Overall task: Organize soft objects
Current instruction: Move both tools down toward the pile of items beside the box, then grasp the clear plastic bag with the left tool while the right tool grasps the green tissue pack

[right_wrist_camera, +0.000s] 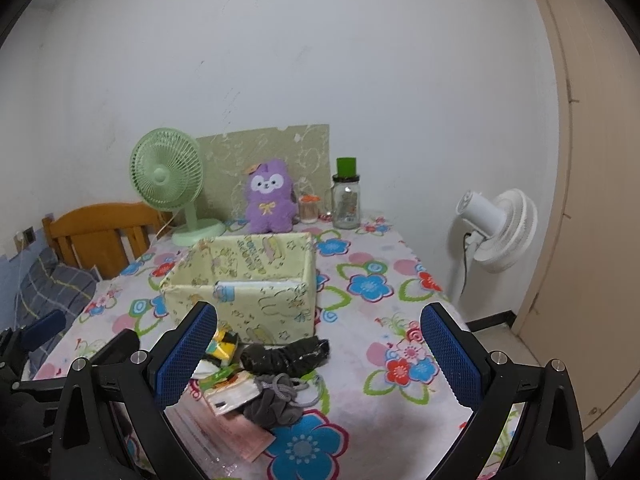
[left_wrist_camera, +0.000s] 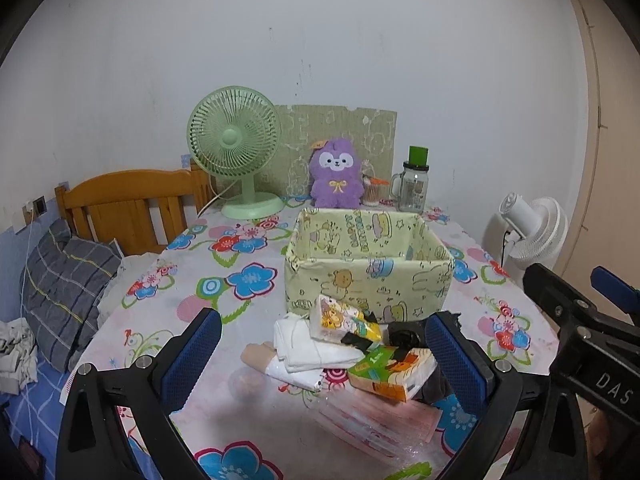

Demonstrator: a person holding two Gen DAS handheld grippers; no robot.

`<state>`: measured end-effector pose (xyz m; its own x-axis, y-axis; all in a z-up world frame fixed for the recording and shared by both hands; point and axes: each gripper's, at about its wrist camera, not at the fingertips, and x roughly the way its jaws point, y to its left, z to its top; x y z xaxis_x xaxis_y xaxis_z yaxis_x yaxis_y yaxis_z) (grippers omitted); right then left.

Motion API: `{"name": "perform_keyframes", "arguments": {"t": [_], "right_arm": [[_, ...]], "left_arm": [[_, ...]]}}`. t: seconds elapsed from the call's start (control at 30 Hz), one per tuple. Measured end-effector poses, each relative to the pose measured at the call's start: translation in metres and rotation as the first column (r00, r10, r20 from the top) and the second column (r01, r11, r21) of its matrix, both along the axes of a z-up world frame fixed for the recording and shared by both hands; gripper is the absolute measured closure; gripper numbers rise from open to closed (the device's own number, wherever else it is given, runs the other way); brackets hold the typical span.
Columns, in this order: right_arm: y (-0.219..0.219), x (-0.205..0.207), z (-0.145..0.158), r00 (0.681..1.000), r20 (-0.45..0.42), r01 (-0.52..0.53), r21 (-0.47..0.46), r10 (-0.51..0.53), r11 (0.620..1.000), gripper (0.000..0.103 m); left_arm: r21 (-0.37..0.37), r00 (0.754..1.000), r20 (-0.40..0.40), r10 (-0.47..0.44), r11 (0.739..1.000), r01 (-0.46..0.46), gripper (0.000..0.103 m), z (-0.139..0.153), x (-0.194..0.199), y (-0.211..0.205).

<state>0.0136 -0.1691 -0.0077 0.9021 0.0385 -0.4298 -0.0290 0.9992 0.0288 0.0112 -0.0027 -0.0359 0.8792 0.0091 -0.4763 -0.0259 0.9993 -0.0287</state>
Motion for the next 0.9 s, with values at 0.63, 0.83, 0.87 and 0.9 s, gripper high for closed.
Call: {"name": "perform_keyframes", "arguments": {"t": [0.63,0.83,0.87,0.9], "right_arm": [[0.019,0.005,-0.053,0.995,-0.074,-0.067,0.014,0.068,0.998,0.000],[0.022,0.005,-0.070,0.991,-0.101,-0.087,0.016,0.089,0.996,0.000],[0.022,0.006,-0.072,0.990,-0.105,-0.091,0.016,0.092,0.996,0.000],[0.023,0.007,-0.074,0.989,-0.111,-0.095,0.016,0.096,0.995,0.000]], "left_arm": [[0.002,0.996,-0.084,-0.010,1.000,0.010,0.001,-0.053,0.002,-0.012],[0.002,0.993,-0.120,-0.014,1.000,0.015,0.003,-0.069,0.004,-0.013],[0.005,0.992,-0.124,-0.016,1.000,0.017,0.003,-0.071,0.004,-0.014],[0.007,0.991,-0.132,-0.017,1.000,0.019,0.003,-0.074,0.005,-0.015]]}}
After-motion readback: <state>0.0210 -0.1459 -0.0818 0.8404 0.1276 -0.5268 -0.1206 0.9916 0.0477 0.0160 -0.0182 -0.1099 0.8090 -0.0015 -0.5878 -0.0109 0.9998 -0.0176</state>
